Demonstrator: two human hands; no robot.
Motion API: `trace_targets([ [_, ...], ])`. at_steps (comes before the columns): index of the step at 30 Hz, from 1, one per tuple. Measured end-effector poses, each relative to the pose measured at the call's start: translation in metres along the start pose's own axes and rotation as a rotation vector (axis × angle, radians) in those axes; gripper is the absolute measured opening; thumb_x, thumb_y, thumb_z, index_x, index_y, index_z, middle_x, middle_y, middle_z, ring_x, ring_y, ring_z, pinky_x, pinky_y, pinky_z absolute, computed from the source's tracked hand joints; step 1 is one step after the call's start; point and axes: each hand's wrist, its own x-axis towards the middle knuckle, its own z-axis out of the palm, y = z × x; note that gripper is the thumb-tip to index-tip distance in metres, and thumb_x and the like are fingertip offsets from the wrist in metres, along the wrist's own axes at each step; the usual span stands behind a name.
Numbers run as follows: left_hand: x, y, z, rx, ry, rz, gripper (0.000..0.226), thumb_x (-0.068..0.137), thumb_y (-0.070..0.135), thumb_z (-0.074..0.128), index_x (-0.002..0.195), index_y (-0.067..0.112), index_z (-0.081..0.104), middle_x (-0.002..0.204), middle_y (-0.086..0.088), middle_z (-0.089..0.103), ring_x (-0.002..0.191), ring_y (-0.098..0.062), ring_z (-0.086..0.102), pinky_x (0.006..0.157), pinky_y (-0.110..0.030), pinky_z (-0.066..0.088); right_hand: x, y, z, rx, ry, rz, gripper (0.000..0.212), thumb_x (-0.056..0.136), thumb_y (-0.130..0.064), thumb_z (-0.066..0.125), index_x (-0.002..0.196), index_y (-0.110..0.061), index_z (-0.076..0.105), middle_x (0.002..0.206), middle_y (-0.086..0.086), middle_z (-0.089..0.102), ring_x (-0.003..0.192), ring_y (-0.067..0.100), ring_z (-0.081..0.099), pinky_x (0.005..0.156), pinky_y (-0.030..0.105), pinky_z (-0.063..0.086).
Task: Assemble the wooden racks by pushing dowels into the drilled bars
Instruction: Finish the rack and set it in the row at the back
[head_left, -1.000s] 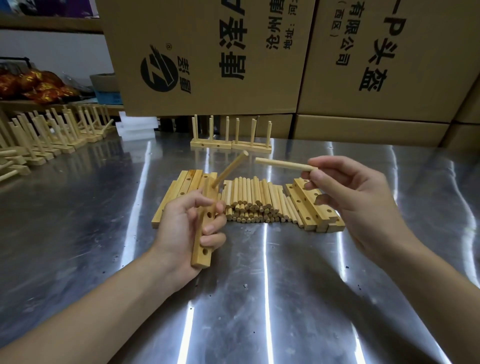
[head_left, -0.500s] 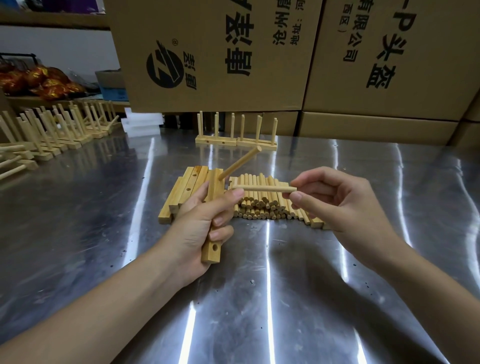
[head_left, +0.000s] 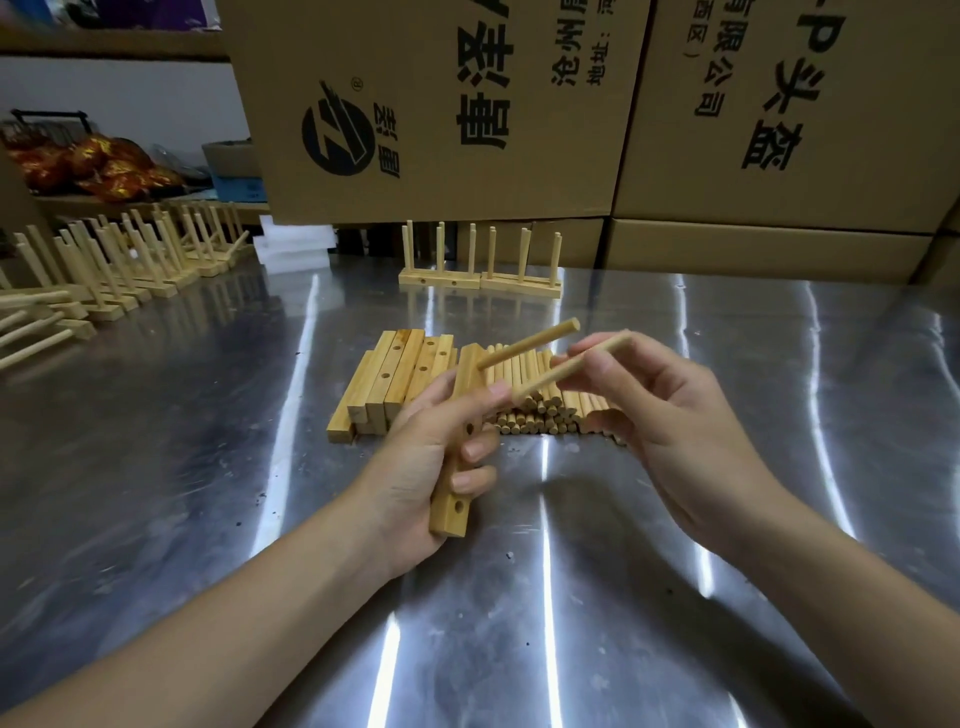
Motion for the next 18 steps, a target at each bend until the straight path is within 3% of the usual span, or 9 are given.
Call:
trace_targets([
  [2,0.002,0.001,0.008,-0.069,0.051,-0.018,0.036,0.098,0.032,0.068,0.126,0.011,0.063,0.093,-0.003,0.068,0.053,-0.007,0.043,0.036,-0.016,0.032,0.001,-0.001,-0.002,0.042,0.018,0.020,0.018,0.104,-0.035,0.060,0.104,-0.020,0.068,0.112,0.011,0.079,0.108,0.025,0.076,0.077,0.025,0.059],
  [5,0.011,0.004,0.019,-0.140,0.096,-0.068,0.031,0.108,0.037,0.051,0.121,0.012,0.063,0.081,-0.001,0.061,0.051,-0.007,0.043,0.035,-0.016,0.031,-0.002,0.003,-0.004,-0.067,0.015,0.001,0.018,0.110,-0.035,0.053,0.108,-0.023,0.067,0.089,0.004,0.076,0.086,0.021,0.075,0.077,0.034,0.060],
  [7,0.022,0.006,0.029,-0.140,0.083,-0.087,0.032,0.111,0.035,0.045,0.126,0.012,0.062,0.077,0.001,0.057,0.050,-0.006,0.042,0.035,-0.016,0.032,-0.004,0.006,-0.003,-0.277,-0.003,-0.080,0.023,0.112,-0.036,0.048,0.115,-0.032,0.070,0.080,-0.010,0.068,0.075,0.008,0.066,0.074,0.028,0.054],
  [9,0.031,0.005,0.037,-0.153,0.088,-0.070,0.037,0.113,0.034,0.043,0.135,0.011,0.061,0.076,0.001,0.055,0.050,-0.005,0.042,0.037,-0.016,0.032,-0.005,0.009,-0.001,-0.431,-0.032,-0.164,0.023,0.112,-0.039,0.047,0.122,-0.038,0.068,0.093,-0.017,0.072,0.084,0.004,0.069,0.075,0.022,0.055],
  [11,0.036,0.000,0.043,-0.171,0.080,-0.049,0.039,0.113,0.035,0.044,0.138,0.012,0.063,0.076,0.000,0.054,0.052,-0.006,0.043,0.039,-0.016,0.032,-0.007,0.011,0.000,-0.480,-0.041,-0.165,0.019,0.109,-0.049,0.050,0.121,-0.041,0.063,0.095,-0.007,0.073,0.087,0.015,0.072,0.077,0.041,0.059],
  [12,0.037,-0.003,0.045,-0.174,0.069,-0.042,0.040,0.113,0.036,0.045,0.138,0.011,0.064,0.077,0.000,0.054,0.054,-0.006,0.044,0.041,-0.017,0.033,-0.008,0.010,-0.001,-0.510,-0.043,-0.187,0.017,0.107,-0.053,0.051,0.116,-0.041,0.060,0.090,-0.006,0.073,0.081,0.014,0.071,0.073,0.041,0.059],
  [15,0.038,-0.009,0.052,-0.105,0.009,-0.029,0.047,0.111,0.041,0.047,0.139,0.005,0.061,0.078,0.000,0.056,0.056,-0.009,0.049,0.045,-0.019,0.037,-0.007,0.006,-0.008,-0.627,-0.080,-0.328,0.005,0.107,-0.040,0.063,0.109,-0.039,0.058,0.091,-0.019,0.076,0.083,0.003,0.075,0.067,0.018,0.054],
  [18,0.036,-0.011,0.054,-0.048,0.007,0.003,0.051,0.111,0.042,0.046,0.145,0.005,0.054,0.076,0.000,0.057,0.058,-0.011,0.051,0.047,-0.020,0.035,-0.006,0.001,-0.016,-0.830,-0.029,-0.477,0.009,0.101,-0.036,0.070,0.107,-0.036,0.063,0.089,-0.022,0.072,0.077,0.009,0.070,0.061,0.025,0.052],
])
